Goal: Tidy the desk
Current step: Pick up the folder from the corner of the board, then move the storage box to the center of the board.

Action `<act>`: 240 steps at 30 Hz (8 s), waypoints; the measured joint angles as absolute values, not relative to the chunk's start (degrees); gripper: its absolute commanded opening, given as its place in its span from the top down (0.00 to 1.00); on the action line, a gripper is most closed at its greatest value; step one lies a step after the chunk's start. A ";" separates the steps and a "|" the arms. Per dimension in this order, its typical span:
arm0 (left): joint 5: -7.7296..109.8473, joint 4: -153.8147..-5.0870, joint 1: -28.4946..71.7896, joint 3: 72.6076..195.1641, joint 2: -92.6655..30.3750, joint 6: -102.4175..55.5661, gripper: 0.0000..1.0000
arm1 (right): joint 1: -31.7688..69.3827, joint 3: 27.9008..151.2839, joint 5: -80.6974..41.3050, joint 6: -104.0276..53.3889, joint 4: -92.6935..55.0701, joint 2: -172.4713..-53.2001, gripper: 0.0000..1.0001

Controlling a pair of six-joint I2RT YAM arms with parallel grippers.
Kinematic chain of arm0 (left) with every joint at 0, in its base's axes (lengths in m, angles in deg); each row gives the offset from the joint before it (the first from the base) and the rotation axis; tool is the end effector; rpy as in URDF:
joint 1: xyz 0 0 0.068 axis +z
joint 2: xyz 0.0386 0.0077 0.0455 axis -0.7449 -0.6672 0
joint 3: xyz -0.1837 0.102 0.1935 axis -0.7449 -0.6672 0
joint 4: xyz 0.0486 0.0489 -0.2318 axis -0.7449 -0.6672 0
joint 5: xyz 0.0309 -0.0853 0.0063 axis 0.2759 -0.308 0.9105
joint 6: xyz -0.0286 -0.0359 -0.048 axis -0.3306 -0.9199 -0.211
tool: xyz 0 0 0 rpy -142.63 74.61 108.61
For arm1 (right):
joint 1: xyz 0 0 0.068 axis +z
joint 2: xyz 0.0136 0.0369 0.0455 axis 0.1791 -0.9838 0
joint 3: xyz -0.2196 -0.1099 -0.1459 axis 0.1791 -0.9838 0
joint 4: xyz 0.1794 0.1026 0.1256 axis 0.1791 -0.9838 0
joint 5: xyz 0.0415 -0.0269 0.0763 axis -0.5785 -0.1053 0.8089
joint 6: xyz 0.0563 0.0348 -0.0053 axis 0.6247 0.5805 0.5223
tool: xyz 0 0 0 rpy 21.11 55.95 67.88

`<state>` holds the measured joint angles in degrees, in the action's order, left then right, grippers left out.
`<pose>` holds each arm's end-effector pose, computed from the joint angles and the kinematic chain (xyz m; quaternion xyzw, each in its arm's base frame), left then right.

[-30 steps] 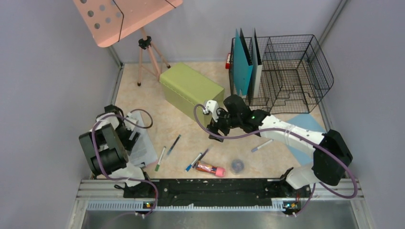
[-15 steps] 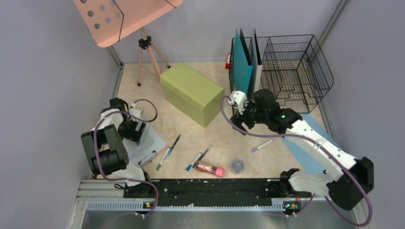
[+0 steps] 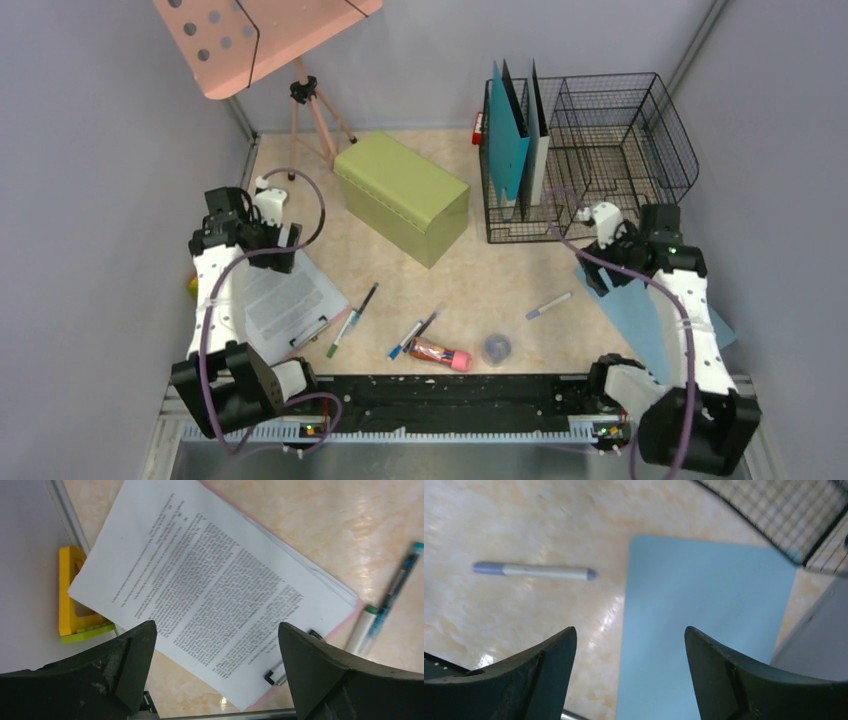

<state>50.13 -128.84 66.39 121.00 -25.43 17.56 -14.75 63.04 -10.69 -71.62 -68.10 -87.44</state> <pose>0.2137 0.0616 0.2856 0.1154 0.9507 0.0416 0.2848 0.1624 0.0025 0.2727 -0.3251 0.8909 0.0219 0.3164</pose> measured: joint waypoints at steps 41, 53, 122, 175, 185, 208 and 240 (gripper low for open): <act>45.26 -136.45 46.93 124.50 -17.69 7.97 0.03 | -57.80 89.75 -16.05 -109.98 -78.77 -135.87 0.02; 47.68 -136.27 42.30 126.77 -20.80 4.58 0.03 | -57.78 89.73 -18.36 -114.04 -79.62 -142.56 0.03; 53.15 -132.99 35.87 134.36 -28.38 6.20 0.03 | -54.13 105.24 -16.81 -120.14 -104.78 -119.26 1.00; 53.32 -132.56 34.67 134.36 -28.38 6.33 0.03 | -49.43 89.31 -14.30 -118.85 -103.27 -106.30 0.91; 51.16 -132.54 33.34 135.91 -28.36 5.45 0.03 | -49.43 88.79 -11.46 -116.47 -102.49 -107.76 1.00; 39.51 -121.87 21.82 154.77 -42.65 -3.86 0.06 | -48.30 99.65 6.42 -122.33 -103.88 -106.91 1.00; 11.90 -114.44 12.18 168.85 -55.31 2.68 0.09 | -21.17 104.87 29.76 -98.61 -104.78 -106.87 1.00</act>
<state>11.90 -114.44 12.18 168.85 -55.31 2.68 -21.17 104.87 29.76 -98.61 -104.78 -106.87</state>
